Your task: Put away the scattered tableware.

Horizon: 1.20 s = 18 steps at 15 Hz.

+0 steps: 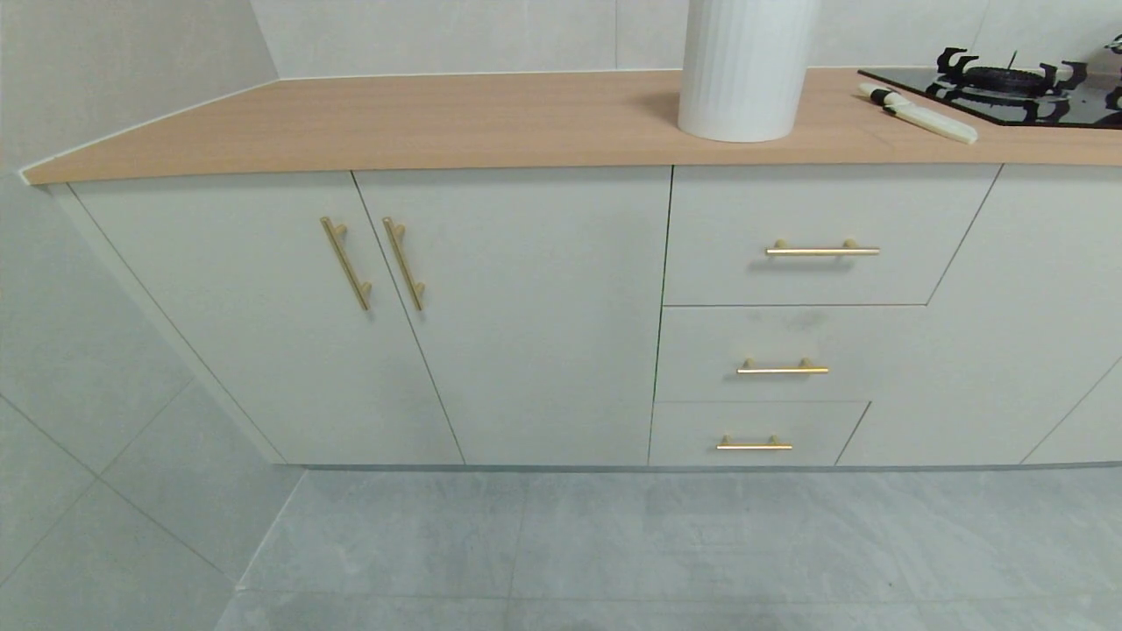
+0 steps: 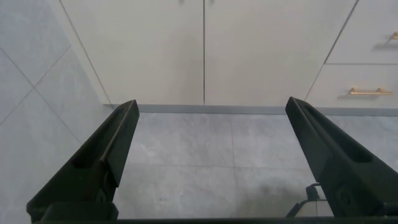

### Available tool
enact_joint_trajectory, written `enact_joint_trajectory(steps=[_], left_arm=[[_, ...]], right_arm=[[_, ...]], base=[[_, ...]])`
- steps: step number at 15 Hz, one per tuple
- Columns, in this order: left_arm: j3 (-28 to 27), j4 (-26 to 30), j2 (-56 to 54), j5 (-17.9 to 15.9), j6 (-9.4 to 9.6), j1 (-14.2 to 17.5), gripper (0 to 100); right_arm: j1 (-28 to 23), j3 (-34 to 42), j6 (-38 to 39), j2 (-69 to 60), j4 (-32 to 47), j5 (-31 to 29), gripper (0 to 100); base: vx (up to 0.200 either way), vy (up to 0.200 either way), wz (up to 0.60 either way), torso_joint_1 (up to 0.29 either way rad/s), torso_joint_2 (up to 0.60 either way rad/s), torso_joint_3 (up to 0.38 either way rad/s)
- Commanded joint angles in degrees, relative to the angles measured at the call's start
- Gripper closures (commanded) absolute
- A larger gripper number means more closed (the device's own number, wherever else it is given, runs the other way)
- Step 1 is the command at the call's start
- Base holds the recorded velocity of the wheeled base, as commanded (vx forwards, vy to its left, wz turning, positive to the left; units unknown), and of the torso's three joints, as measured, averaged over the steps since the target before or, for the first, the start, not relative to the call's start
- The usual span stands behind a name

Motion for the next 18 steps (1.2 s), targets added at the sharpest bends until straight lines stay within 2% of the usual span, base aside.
enact_joint_trajectory(steps=[1, 2, 3, 4, 7, 10, 11, 12, 18], left_arm=[[0.01, -0.02, 0.02, 0.0, -0.01, 0.02, 0], [0.01, -0.02, 0.02, 0.08, -0.01, 0.02, 0], [0.01, -0.02, 0.02, 0.0, -0.01, 0.02, 0], [0.01, -0.02, 0.02, 0.0, -0.01, 0.02, 0], [0.01, -0.02, 0.02, 0.08, -0.01, 0.02, 0], [0.01, -0.02, 0.02, 0.0, 0.07, 0.02, 0], [0.01, -0.02, 0.02, 0.0, 0.07, 0.11, 0], [0.01, -0.02, 0.02, 0.0, 0.07, 0.02, 0], [0.01, -0.02, 0.02, 0.0, 0.07, 0.02, 0]], right_arm=[[-0.01, 10.14, 2.01, -0.62, -6.09, 5.13, 0], [-0.01, 12.33, 2.01, -0.62, -8.29, 6.8, 0], [-0.01, 12.86, 2.18, -0.71, -7.67, 9.87, 0], [-0.01, 12.86, 2.8, -0.62, -5.56, 11.37, 0], [-0.01, 12.86, 2.89, -0.62, -5.65, 14.36, 0], [-0.01, 12.86, 3.68, -0.62, -5.56, 15.15, 0], [-0.1, 12.77, 3.68, -0.53, -2.22, 16.91, 0], [-0.1, 12.77, 3.59, -0.53, -2.4, 17.96, 0], [-0.1, 12.86, 3.94, -0.62, -2.93, 18.14, 0]], base=[[0.0, 0.0, 0.0, 0.0, 0.0, 0.0], [0.0, 0.0, 0.0, 0.0, 0.0, 0.0], [0.0, 0.0, 0.0, 0.0, 0.0, 0.0], [0.0, 0.0, 0.0, 0.0, 0.0, 0.0], [0.0, 0.0, 0.0, 0.0, 0.0, 0.0], [0.0, 0.0, 0.0, 0.0, 0.0, 0.0], [0.0, 0.0, 0.0, 0.0, 0.0, 0.0], [0.0, 0.0, 0.0, 0.0, 0.0, 0.0], [0.0, 0.0, 0.0, 0.0, 0.0, 0.0]])
